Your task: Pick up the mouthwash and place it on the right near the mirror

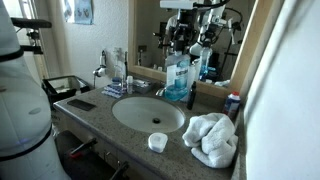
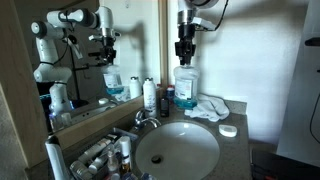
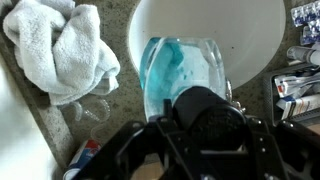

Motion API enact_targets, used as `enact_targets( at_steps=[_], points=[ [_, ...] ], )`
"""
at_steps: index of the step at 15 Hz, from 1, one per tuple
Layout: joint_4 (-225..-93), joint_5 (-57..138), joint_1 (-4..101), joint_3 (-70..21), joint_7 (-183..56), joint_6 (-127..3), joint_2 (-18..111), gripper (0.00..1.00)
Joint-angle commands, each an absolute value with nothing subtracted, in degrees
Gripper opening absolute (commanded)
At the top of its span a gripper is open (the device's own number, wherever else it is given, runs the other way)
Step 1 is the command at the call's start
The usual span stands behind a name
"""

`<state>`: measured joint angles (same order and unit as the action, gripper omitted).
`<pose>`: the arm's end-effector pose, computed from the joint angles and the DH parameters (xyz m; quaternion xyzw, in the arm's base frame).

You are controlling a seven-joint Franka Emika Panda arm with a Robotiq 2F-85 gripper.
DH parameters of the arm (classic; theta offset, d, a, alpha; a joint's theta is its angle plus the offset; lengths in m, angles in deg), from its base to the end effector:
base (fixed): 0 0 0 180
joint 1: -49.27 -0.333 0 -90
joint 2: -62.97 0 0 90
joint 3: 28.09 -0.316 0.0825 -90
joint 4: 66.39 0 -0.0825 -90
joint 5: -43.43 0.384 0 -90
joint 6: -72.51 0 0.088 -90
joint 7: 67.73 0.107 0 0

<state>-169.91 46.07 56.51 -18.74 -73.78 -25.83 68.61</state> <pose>0.5100 -0.1511 0.5778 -0.9950 0.0947 -0.0093 0.0295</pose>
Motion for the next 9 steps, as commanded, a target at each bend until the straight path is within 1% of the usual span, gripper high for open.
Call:
enact_targets(
  at_steps=[1, 9],
  points=[
    [-168.36, 45.91, 57.63, -18.06, -73.0, -26.25, 67.84, 0.24],
    [-162.25, 47.34, 59.8, -15.8, -76.53, -26.54, 61.22, 0.24]
  ],
)
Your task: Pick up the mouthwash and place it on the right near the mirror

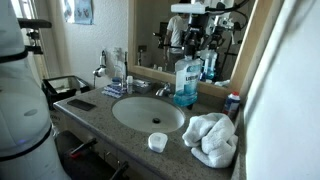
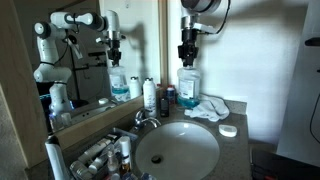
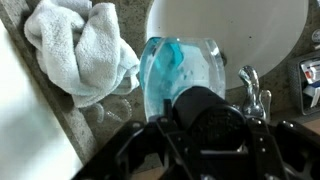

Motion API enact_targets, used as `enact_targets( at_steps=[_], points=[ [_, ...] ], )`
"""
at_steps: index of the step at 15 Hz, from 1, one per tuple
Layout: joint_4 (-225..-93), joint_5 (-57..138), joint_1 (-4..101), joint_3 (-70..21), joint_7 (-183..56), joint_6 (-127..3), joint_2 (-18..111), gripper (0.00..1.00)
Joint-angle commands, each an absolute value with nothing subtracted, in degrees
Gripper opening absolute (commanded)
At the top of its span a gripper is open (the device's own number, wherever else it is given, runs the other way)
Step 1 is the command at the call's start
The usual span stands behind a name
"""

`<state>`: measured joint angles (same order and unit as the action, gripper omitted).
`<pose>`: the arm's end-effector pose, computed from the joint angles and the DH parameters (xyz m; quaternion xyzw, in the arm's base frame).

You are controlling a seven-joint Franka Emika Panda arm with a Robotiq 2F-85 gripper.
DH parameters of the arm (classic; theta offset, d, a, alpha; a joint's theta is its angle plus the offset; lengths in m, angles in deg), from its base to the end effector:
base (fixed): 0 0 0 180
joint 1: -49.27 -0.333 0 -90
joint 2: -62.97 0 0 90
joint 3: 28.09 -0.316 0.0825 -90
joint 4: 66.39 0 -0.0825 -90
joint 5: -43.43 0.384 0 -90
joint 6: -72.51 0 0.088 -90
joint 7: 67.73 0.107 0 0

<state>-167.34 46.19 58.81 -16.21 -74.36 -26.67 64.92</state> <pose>0.5153 -0.1991 0.5660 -0.9908 0.1324 -0.0078 0.0262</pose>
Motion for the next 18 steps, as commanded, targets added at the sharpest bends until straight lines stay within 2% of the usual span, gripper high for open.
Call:
enact_targets(
  at_steps=[1, 18],
  points=[
    [-160.73, 47.36, 60.12, -15.67, -76.88, -26.4, 59.83, 0.24],
    [-141.58, 52.37, 65.94, -17.8, -81.84, -26.72, 41.45, 0.24]
  ],
)
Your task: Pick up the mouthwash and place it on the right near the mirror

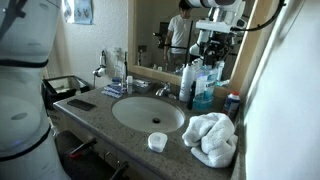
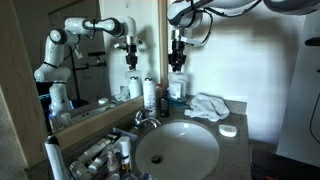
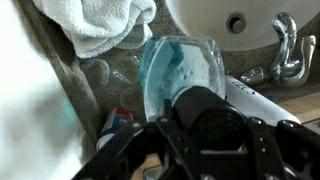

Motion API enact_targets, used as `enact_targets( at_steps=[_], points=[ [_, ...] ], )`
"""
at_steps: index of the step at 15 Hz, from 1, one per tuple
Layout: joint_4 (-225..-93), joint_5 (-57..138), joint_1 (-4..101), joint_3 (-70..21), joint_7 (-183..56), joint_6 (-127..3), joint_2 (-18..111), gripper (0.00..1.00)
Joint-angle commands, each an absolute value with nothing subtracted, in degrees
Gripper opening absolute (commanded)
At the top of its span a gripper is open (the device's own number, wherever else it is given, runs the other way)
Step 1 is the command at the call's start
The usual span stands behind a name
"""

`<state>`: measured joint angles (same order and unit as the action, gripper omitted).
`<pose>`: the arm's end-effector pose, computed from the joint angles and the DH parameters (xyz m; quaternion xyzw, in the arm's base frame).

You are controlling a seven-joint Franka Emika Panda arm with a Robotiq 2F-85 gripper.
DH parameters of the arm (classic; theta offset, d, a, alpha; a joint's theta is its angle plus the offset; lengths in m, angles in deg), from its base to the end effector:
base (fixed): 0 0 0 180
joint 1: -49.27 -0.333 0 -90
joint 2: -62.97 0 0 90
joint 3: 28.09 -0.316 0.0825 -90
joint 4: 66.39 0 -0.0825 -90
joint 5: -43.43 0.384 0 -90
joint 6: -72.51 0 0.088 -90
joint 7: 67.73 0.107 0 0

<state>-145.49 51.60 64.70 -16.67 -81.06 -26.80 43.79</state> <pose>0.6056 -0.2697 0.5290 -0.9917 0.1225 -0.0245 0.0315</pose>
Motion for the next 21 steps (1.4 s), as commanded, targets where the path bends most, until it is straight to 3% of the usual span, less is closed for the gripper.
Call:
enact_targets(
  at_steps=[1, 21],
  points=[
    [-141.12, 52.18, 66.0, -18.02, -81.9, -26.99, 40.8, 0.24],
    [-132.79, 55.65, 68.6, -20.19, -82.36, -32.0, 30.53, 0.24]
  ],
)
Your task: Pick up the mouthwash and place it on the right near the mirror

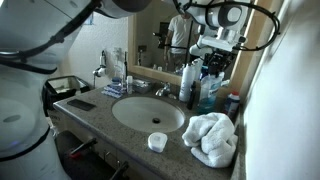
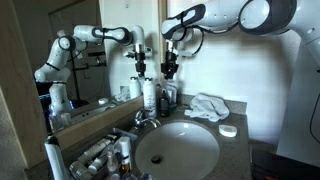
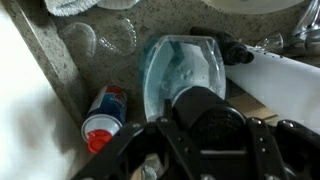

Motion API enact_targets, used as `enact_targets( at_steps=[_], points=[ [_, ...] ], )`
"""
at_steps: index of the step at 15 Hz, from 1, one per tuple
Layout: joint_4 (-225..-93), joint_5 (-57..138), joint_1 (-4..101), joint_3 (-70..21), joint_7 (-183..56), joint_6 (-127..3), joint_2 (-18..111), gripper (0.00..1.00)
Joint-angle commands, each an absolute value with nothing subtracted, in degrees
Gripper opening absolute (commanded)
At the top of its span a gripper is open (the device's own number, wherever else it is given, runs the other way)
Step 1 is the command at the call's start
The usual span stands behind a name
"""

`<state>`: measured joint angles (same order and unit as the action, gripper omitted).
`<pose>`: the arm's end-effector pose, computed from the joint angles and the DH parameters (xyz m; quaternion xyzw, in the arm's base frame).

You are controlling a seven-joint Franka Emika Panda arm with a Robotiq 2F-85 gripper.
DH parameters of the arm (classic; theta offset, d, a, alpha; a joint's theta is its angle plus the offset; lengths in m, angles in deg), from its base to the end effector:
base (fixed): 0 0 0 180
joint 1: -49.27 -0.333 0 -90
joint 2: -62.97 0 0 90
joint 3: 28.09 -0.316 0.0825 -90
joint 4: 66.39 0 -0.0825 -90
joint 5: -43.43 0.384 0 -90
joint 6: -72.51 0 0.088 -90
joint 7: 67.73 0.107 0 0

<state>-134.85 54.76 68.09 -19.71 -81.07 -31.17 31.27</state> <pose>0.6617 -0.2920 0.4740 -0.9894 0.1284 -0.0514 0.0437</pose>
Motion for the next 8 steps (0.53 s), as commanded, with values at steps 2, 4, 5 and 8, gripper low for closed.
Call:
enact_targets(
  at_steps=[2, 4, 5, 8],
  points=[
    [-132.69, 55.38, 68.5, -20.22, -82.4, -32.36, 30.36, 0.24],
    [-132.68, 55.15, 68.36, -20.29, -82.39, -32.4, 30.31, 0.24],
    [-132.68, 54.75, 68.15, -20.26, -82.37, -32.19, 30.31, 0.43],
    [-132.5, 54.36, 67.84, -20.21, -82.09, -31.94, 30.28, 0.82]
  ],
)
